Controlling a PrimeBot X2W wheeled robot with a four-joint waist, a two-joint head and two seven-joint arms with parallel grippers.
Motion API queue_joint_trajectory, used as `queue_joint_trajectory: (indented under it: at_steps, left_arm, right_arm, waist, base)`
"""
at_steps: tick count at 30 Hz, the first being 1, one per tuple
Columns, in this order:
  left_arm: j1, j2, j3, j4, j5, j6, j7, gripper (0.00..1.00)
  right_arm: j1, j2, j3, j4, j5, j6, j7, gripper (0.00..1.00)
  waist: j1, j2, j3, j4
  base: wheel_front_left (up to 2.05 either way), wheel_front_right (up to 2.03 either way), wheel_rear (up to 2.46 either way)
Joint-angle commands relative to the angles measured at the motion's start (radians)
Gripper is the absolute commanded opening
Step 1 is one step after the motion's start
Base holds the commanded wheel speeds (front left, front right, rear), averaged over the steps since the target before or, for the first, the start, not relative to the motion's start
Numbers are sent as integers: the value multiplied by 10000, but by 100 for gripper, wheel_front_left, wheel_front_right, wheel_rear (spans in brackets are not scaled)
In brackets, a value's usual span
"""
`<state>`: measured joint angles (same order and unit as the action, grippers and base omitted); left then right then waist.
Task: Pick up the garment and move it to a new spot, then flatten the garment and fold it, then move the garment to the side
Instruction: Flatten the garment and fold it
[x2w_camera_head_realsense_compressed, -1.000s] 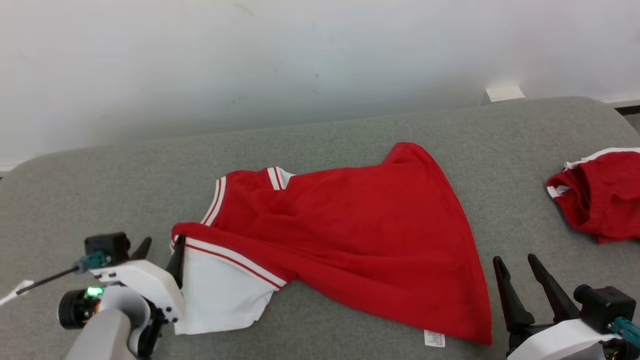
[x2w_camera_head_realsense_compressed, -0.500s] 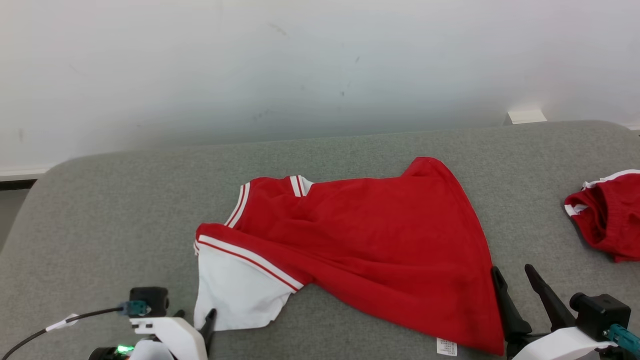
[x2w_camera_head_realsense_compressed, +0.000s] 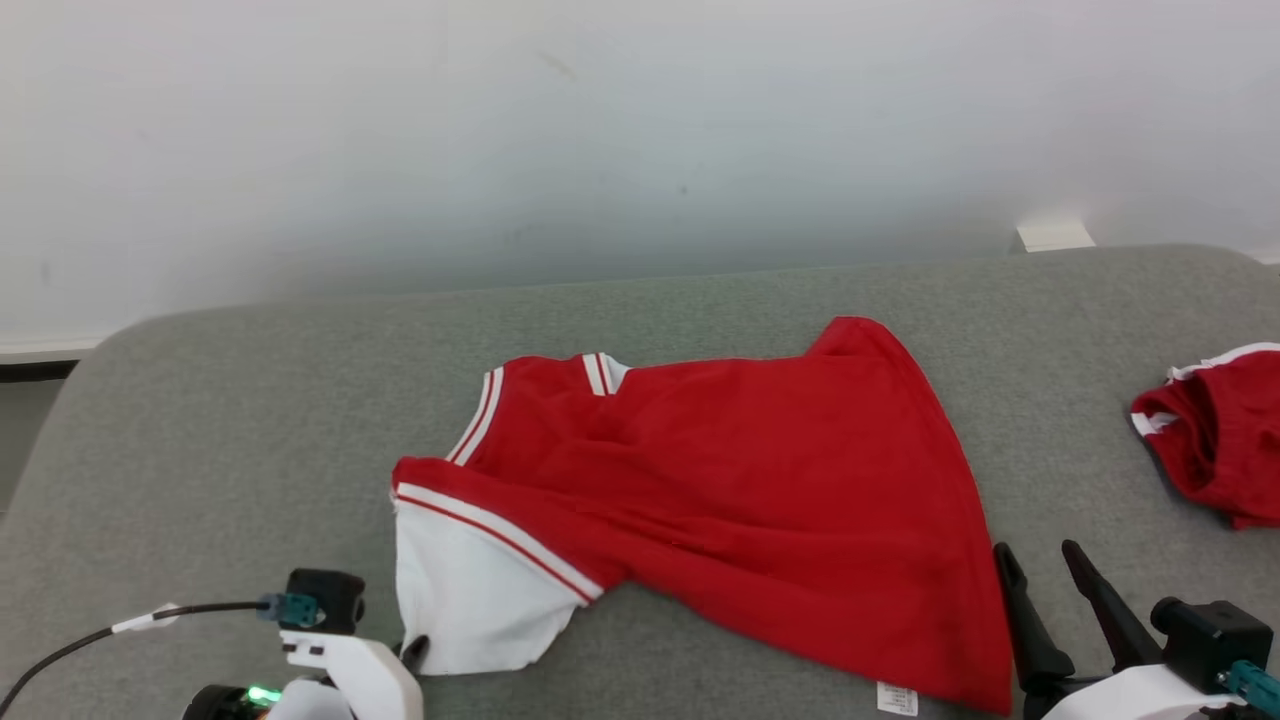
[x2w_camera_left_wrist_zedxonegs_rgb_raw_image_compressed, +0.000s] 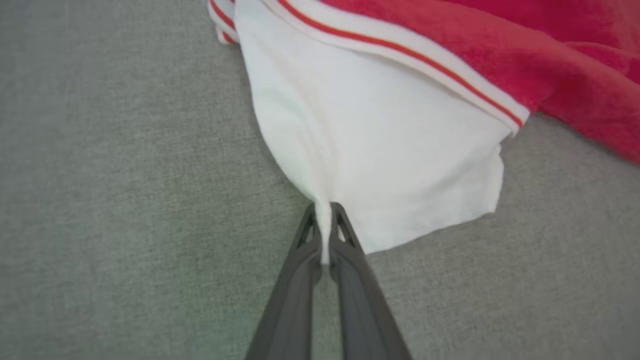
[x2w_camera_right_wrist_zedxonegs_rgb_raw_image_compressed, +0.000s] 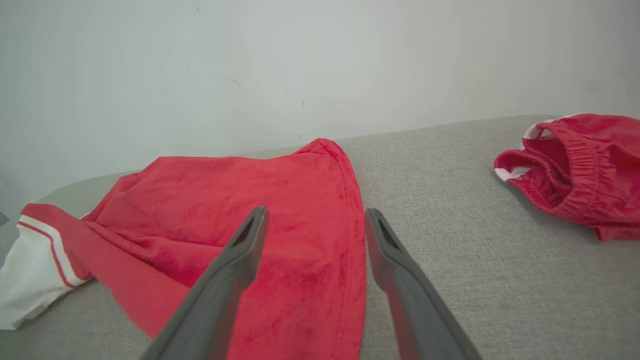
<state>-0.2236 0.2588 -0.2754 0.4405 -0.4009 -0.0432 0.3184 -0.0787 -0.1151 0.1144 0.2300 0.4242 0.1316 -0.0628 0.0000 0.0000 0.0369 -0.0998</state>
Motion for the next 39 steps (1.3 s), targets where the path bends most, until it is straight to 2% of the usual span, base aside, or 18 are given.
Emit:
queue_joint_trajectory:
  at_steps: [1,8,12,15,16,17,18,23,29,31,33,39]
  left_arm:
    - [248,172,23,-282,-122,35,184,0]
    - [1150,686,70,-2092,-225,409,1227,0]
    - [1819,779,141,-2890,-416,641,1811,0]
    - [2274,763,276,-3194,-525,874,1848,0]
    - [2378,729,308,-3247,-550,964,1779,5]
    - [2459,675,320,-3258,-587,1008,1727,82]
    - [2524,606,355,-3251,-611,1061,1632,100]
    - [2516,436,493,-3164,-485,1216,758,100]
    - [2240,427,857,-3374,-108,1294,-1038,100]
    - [2143,381,992,-3448,-37,1319,-1735,100]
    - [2076,378,927,-3509,65,1120,-2515,100]
    - [2122,26,1287,-3313,277,1247,-4973,100]
  right_arm:
    - [55,-54,-97,-3,22,-22,-13,100]
    - [222,-255,-509,-226,-70,-22,127,100]
    - [311,-260,-621,-344,-138,-22,301,100]
    - [415,-274,-727,-428,-139,-22,409,100]
    - [428,-283,-752,-450,-150,-22,437,100]
    - [429,-279,-753,-475,-165,-22,480,100]
    - [431,-266,-737,-508,-182,-22,515,100]
    - [474,-208,-709,-615,-188,-22,460,100]
    - [513,-140,-701,-742,-244,-22,167,100]
    - [500,-132,-691,-845,-287,-22,-4,100]
    - [445,-184,-675,-1000,-412,-22,-294,100]
    - [393,-264,-944,-1570,-1234,-22,-1467,100]
  waist:
    - [0,0,-74,157]
    - [0,0,-99,683]
    - [0,0,-74,792]
    - [0,0,-60,797]
    - [0,0,-52,787]
    - [0,0,-52,771]
    - [0,0,-49,740]
    - [0,0,-64,599]
    - [0,0,-126,437]
    - [0,0,-166,374]
    - [0,0,-223,314]
    - [0,0,-451,176]
  base:
    - [0,0,0]
    - [0,0,0]
    - [0,0,0]
    - [0,0,0]
    - [0,0,0]
    - [0,0,0]
    - [0,0,0]
    - [0,0,0]
    - [0,0,0]
    - [0,0,0]
    - [0,0,0]
    - [0,0,0]
